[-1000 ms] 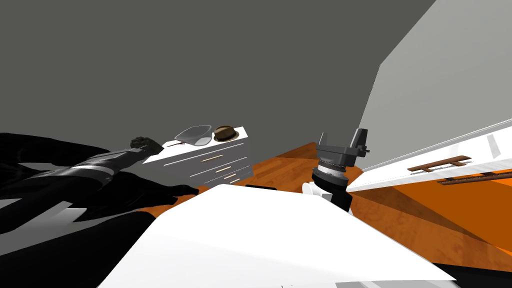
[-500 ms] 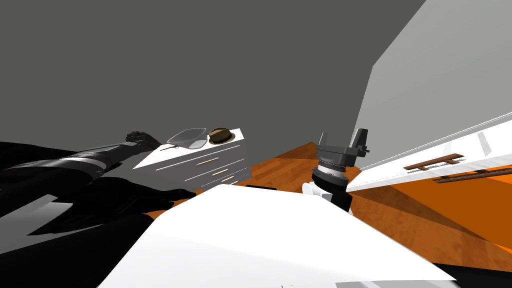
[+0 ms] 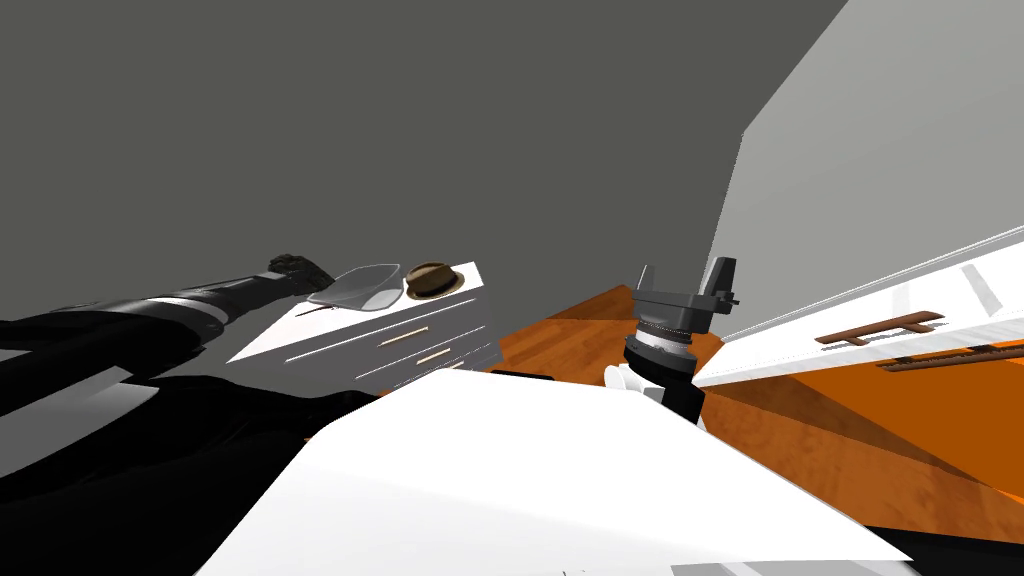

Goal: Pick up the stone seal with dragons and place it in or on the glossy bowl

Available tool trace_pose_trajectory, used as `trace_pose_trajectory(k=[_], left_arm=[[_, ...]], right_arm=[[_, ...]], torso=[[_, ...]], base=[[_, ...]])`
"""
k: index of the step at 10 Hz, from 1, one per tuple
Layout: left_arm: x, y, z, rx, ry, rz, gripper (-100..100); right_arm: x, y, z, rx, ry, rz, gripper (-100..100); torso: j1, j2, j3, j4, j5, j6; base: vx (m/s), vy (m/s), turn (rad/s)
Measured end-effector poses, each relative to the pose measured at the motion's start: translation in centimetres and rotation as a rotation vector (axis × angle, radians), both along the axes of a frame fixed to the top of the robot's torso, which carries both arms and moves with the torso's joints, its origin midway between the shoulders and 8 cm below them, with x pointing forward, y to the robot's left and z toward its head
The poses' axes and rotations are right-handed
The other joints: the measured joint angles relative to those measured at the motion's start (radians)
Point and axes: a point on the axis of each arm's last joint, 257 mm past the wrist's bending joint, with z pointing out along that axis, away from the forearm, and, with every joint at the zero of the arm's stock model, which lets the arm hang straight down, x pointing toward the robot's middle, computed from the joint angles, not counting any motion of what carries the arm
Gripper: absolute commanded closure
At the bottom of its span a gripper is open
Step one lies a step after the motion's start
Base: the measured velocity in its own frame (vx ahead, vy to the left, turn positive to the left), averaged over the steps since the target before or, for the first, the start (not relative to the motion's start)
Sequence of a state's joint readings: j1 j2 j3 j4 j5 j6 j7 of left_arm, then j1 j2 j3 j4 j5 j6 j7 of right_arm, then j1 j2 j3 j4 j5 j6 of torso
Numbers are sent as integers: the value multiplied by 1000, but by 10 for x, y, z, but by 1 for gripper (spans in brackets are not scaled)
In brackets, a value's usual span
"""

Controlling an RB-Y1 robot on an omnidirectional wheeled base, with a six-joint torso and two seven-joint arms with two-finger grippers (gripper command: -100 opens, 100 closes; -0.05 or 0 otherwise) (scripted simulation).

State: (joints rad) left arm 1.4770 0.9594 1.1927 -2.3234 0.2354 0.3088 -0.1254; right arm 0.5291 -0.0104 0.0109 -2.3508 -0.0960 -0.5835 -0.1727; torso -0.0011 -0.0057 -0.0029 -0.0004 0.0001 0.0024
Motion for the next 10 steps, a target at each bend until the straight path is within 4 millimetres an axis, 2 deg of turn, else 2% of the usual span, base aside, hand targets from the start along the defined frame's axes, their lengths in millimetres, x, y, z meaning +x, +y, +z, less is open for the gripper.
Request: trace_pose_trajectory(k=[4,5,9,10], left_arm=[[19,-16,3,-63,-12,-24,100],[19,-17,3,-67,-14,-25,-100],[19,-17,3,-67,-14,-25,-100],[19,-17,3,-67,-14,-25,0]], right_arm=[[0,0,0,0,0,0,0],[0,0,0,0,0,0,0],[0,0,0,0,0,0,0],[0,0,0,0,0,0,0]], torso=[[1,0,0,0,0,0],[1,4,2,1,0,-1],[0,9,6,3,0,-2],[0,10,6,3,0,-2]], base=[[94,27,-18],[10,2,-3],[1,0,0],[0,0,0]])
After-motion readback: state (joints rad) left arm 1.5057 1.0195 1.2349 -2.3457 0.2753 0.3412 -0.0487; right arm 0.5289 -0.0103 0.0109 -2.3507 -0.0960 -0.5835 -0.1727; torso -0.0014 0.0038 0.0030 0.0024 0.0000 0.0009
